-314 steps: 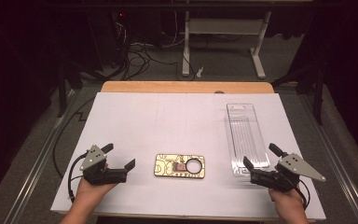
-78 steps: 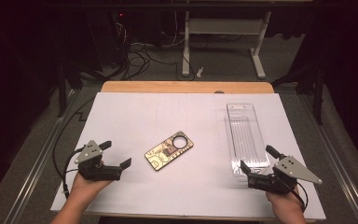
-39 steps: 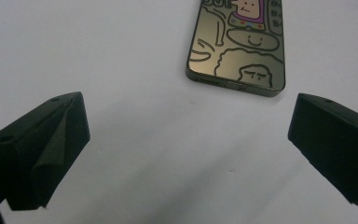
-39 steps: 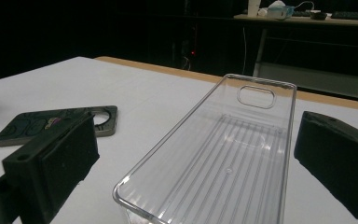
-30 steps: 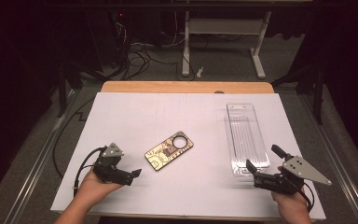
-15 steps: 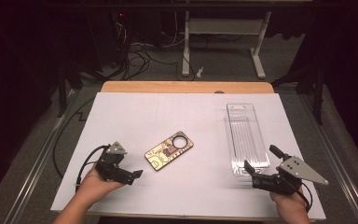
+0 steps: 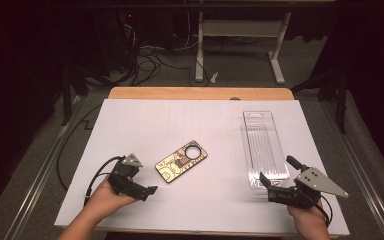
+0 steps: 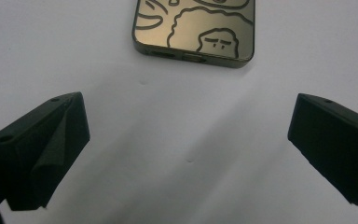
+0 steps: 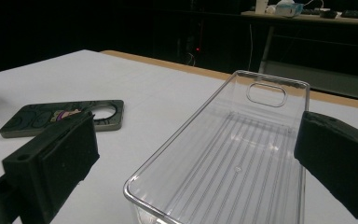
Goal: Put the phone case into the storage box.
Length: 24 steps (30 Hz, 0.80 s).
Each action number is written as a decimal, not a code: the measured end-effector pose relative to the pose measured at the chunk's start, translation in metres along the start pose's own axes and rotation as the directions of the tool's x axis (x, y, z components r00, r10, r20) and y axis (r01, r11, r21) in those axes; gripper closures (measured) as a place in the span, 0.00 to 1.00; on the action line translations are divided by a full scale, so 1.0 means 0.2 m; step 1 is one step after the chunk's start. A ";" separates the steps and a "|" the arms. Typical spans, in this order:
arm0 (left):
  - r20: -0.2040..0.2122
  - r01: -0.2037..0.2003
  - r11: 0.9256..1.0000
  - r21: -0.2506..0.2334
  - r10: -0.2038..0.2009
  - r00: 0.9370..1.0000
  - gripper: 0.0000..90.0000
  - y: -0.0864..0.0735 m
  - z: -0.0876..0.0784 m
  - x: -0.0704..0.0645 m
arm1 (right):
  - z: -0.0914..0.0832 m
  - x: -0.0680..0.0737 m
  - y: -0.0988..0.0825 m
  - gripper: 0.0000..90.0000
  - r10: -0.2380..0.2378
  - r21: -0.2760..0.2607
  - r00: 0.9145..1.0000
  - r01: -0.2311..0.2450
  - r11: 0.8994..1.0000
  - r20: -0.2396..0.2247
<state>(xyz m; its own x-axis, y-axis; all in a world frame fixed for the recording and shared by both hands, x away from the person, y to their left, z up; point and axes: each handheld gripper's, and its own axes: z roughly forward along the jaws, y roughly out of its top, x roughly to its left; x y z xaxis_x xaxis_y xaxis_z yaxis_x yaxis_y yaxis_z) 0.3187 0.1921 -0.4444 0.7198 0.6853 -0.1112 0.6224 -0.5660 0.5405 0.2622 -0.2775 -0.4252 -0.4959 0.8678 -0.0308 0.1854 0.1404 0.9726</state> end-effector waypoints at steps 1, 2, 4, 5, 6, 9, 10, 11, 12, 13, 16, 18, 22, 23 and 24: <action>-0.005 0.000 1.000 0.004 0.000 1.000 0.00 0.01 0.00 0.00 | 0.00 0.00 0.00 0.00 0.002 0.000 1.000 -0.002 1.000 -0.001; 0.000 0.003 1.000 0.003 -0.003 1.000 0.00 0.03 0.00 0.00 | 0.00 0.00 0.00 0.00 0.003 0.000 1.000 -0.003 1.000 0.000; 0.006 -0.002 1.000 0.005 0.002 1.000 0.00 0.05 0.00 -0.01 | -0.01 -0.01 0.00 0.00 0.000 -0.003 1.000 0.000 1.000 0.002; -0.001 -0.012 1.000 0.009 0.012 1.000 0.00 0.07 0.01 -0.01 | -0.01 -0.01 0.00 0.00 0.004 -0.005 1.000 -0.004 1.000 0.003; -0.005 -0.014 1.000 0.012 0.014 1.000 0.00 0.08 0.01 -0.01 | -0.01 -0.01 0.00 0.00 0.006 -0.007 1.000 -0.006 1.000 0.004; 0.000 -0.021 1.000 0.016 0.021 1.000 0.00 0.12 0.03 -0.01 | -0.01 -0.02 0.00 0.00 0.011 -0.008 1.000 -0.011 1.000 0.006; 0.002 -0.019 1.000 0.017 0.019 1.000 0.00 0.13 0.03 -0.01 | -0.01 -0.02 0.00 0.00 0.011 -0.008 1.000 -0.011 1.000 0.006; 0.001 -0.021 1.000 0.020 0.021 1.000 0.00 0.14 0.04 -0.01 | -0.01 -0.02 0.00 0.00 0.011 -0.008 1.000 -0.011 1.000 0.005; -0.001 -0.029 0.999 0.025 0.029 1.000 0.00 0.16 0.05 0.00 | -0.01 -0.02 0.00 0.00 0.011 -0.007 1.000 -0.011 1.000 0.005; -0.001 -0.029 0.999 0.025 0.029 1.000 0.00 0.16 0.05 0.00 | -0.01 -0.02 0.00 0.00 0.011 -0.007 1.000 -0.011 1.000 0.005; 0.006 -0.031 0.999 0.023 0.031 0.999 0.00 0.21 0.06 0.00 | -0.01 -0.01 0.00 0.00 0.008 -0.009 1.000 -0.008 1.000 0.003; 0.007 -0.032 0.999 0.021 0.032 0.999 0.00 0.22 0.06 0.00 | -0.01 -0.01 0.00 0.00 0.009 -0.009 1.000 -0.009 1.000 0.003; 0.011 -0.036 0.999 0.013 0.036 0.999 0.00 0.27 0.07 0.01 | -0.01 -0.02 0.00 0.00 0.013 -0.009 1.000 -0.013 1.000 0.005; 0.011 -0.036 0.999 0.013 0.036 0.999 0.00 0.28 0.07 0.01 | -0.01 -0.02 0.00 0.00 0.013 -0.009 1.000 -0.013 1.000 0.005; 0.010 -0.042 0.999 0.009 0.041 0.999 0.00 0.30 0.07 0.01 | -0.01 -0.02 0.00 0.00 0.013 -0.009 1.000 -0.013 1.000 0.005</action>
<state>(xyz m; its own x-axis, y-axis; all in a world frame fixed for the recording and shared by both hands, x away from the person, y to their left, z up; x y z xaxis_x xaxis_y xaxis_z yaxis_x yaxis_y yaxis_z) 0.3614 0.1534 -0.4242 0.7480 0.6566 -0.0971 0.5949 -0.5983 0.5368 0.2620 -0.2812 -0.4242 -0.4890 0.8721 -0.0198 0.1840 0.1253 0.9749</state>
